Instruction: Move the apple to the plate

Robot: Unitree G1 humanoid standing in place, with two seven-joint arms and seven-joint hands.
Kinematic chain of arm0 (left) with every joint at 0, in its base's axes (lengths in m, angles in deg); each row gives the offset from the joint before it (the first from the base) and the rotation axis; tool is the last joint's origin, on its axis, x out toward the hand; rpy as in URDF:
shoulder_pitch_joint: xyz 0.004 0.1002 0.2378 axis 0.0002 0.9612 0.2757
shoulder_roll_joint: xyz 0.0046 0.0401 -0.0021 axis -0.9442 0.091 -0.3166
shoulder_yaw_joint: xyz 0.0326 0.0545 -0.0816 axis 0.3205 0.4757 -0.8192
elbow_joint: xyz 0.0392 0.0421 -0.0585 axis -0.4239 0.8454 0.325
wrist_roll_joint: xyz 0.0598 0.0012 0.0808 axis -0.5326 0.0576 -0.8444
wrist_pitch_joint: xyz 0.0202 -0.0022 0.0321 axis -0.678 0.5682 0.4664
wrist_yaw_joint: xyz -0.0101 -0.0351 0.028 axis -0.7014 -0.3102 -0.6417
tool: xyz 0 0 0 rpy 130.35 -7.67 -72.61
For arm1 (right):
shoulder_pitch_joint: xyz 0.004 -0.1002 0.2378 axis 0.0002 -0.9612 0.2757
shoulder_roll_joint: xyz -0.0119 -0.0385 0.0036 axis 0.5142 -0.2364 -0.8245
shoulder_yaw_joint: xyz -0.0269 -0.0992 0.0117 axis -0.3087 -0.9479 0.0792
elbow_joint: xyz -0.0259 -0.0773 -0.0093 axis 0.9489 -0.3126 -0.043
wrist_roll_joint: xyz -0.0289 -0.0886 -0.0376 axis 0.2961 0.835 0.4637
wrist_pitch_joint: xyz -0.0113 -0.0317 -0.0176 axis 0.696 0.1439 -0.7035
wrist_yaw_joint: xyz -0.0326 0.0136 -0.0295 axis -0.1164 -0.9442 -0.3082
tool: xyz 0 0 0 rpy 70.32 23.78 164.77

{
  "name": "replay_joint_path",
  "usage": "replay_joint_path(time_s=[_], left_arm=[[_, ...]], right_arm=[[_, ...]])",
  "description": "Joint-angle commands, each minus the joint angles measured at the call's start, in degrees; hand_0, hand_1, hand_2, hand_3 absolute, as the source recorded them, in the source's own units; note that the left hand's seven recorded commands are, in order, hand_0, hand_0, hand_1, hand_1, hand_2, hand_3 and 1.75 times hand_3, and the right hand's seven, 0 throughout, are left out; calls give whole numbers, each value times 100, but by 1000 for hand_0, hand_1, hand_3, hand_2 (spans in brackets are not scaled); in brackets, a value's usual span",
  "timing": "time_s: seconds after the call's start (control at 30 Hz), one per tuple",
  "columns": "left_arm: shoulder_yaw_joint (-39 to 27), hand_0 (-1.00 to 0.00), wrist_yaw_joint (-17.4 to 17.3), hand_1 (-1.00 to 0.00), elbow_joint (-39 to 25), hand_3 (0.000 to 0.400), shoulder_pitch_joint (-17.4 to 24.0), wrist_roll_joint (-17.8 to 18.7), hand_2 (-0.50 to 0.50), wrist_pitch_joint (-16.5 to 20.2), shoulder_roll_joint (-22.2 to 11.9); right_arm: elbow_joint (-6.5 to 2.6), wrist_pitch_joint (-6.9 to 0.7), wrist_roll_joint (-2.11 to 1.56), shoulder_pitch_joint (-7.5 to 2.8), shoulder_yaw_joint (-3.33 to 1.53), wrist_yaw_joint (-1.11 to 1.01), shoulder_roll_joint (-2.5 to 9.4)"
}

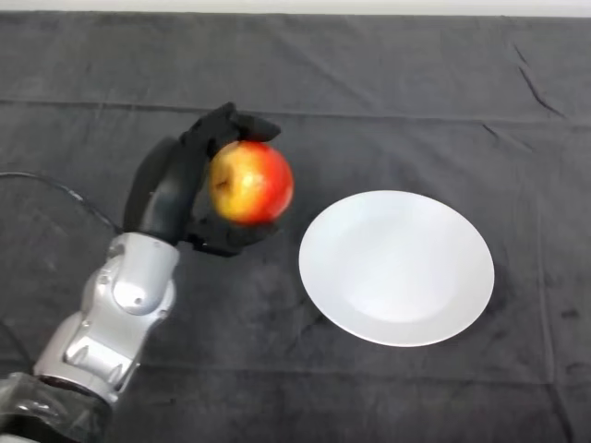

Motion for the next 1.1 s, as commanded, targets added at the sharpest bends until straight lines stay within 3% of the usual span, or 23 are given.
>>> replay_joint_path(time_s=[0.03,0.63,1.1], left_arm=[[102,-1000,100,-1000,141,400,-447,-27,0,-168,9],[1137,-1000,370,-1000,827,400,-844,363,0,-498,353],[2018,-1000,471,-1000,1154,400,-983,802,0,-680,428]], right_arm=[[44,-13,41,52,43,29,-81],[14,-14,40,62,46,15,-95],[-15,-14,41,71,49,0,-108]])
